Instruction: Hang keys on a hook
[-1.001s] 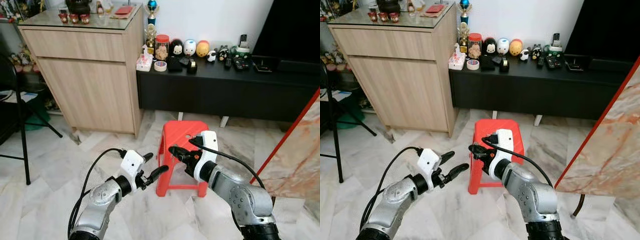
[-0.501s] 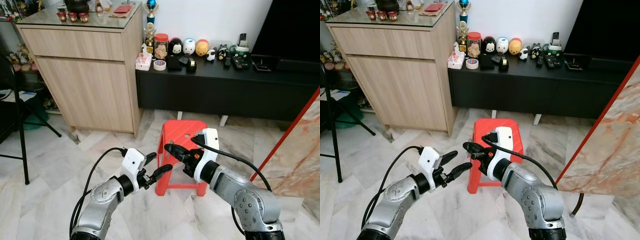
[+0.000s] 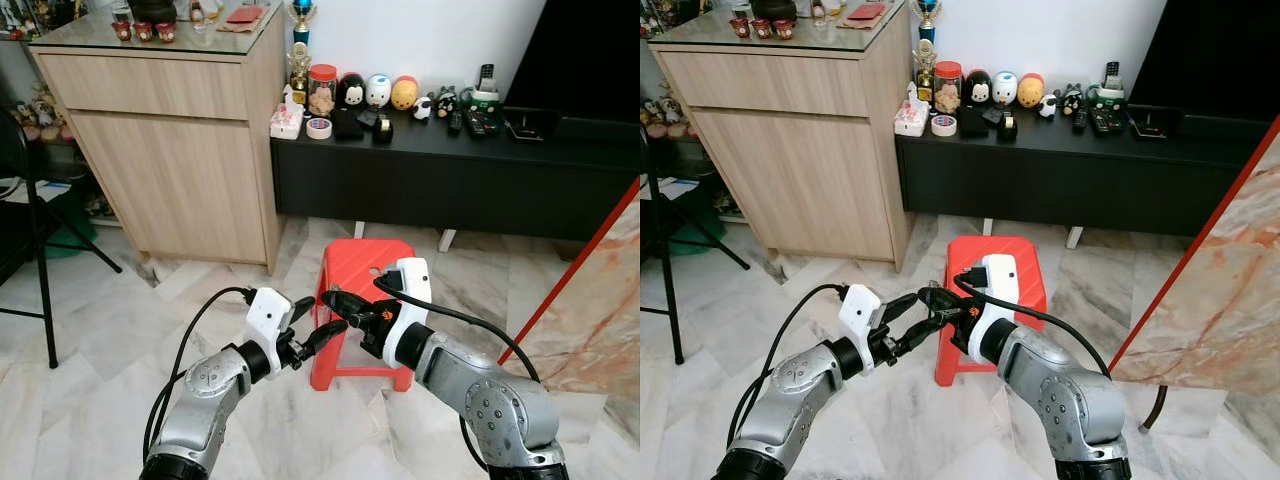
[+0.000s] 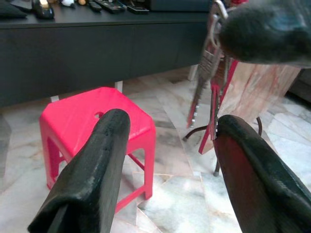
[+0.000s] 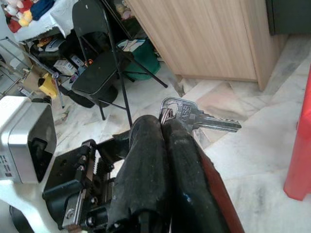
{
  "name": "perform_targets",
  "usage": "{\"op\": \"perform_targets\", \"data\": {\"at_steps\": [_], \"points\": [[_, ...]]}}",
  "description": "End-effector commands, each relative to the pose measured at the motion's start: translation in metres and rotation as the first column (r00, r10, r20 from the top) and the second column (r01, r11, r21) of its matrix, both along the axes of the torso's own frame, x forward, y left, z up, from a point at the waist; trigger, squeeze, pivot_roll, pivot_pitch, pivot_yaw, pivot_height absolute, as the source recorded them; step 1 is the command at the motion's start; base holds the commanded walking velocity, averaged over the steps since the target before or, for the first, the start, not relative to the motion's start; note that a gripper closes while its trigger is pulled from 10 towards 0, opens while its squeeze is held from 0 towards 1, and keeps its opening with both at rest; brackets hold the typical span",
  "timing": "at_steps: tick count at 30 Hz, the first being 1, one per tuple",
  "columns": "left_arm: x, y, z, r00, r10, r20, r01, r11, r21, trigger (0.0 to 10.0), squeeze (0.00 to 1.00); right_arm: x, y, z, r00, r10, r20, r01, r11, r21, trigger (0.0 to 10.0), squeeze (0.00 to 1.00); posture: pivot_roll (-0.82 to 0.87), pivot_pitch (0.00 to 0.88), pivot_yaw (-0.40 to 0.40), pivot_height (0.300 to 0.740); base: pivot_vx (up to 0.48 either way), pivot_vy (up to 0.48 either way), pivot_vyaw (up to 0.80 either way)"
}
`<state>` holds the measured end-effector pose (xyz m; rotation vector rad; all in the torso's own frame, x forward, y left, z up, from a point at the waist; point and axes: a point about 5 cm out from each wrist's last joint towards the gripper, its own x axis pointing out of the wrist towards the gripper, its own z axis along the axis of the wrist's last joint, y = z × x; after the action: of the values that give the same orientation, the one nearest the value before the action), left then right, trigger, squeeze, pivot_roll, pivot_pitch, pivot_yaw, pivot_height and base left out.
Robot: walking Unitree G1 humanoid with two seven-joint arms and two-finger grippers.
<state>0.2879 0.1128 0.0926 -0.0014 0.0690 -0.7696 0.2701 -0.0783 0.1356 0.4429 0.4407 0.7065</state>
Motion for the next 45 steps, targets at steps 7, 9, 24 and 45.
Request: {"op": "perform_targets", "data": {"at_steps": [7, 9, 24, 45], "points": [[0.0033, -0.0006, 0.0055, 1.0, -0.006, 0.011, 0.006, 1.0, -0.018, 10.0, 0.0, -0.0013, 0.0017, 0.005, 1.0, 0.004, 0.029, -0.004, 1.0, -0.017, 10.0, 0.0, 0.01, 0.043, -0.067, 0.74, 0.0, 0.0, 0.0], [0.0036, -0.0005, 0.0054, 1.0, -0.006, 0.01, 0.006, 1.0, -0.018, 3.6, 0.0, -0.0009, 0.0019, 0.005, 1.0, 0.003, 0.029, -0.003, 1.0, -0.017, 10.0, 0.0, 0.0, 0.043, -0.066, 0.74, 0.0, 0.0, 0.0], [0.005, -0.0006, 0.0056, 1.0, -0.012, 0.018, 0.012, 1.0, -0.016, 0.0, 0.0, 0.0014, 0.0036, 0.0047, 0.999, -0.002, 0.035, 0.003, 1.0, -0.028, 10.0, 0.0, 0.01, 0.038, -0.061, 0.74, 0.0, 0.0, 0.0], [0.006, -0.0001, 0.0078, 0.999, -0.006, 0.033, 0.007, 1.0, -0.019, 0.0, 0.0, 0.0015, 0.0039, 0.0047, 0.999, -0.005, 0.039, 0.006, 1.0, -0.029, 10.0, 0.0, 0.01, 0.04, -0.059, 0.74, 0.0, 0.0, 0.0]]}}
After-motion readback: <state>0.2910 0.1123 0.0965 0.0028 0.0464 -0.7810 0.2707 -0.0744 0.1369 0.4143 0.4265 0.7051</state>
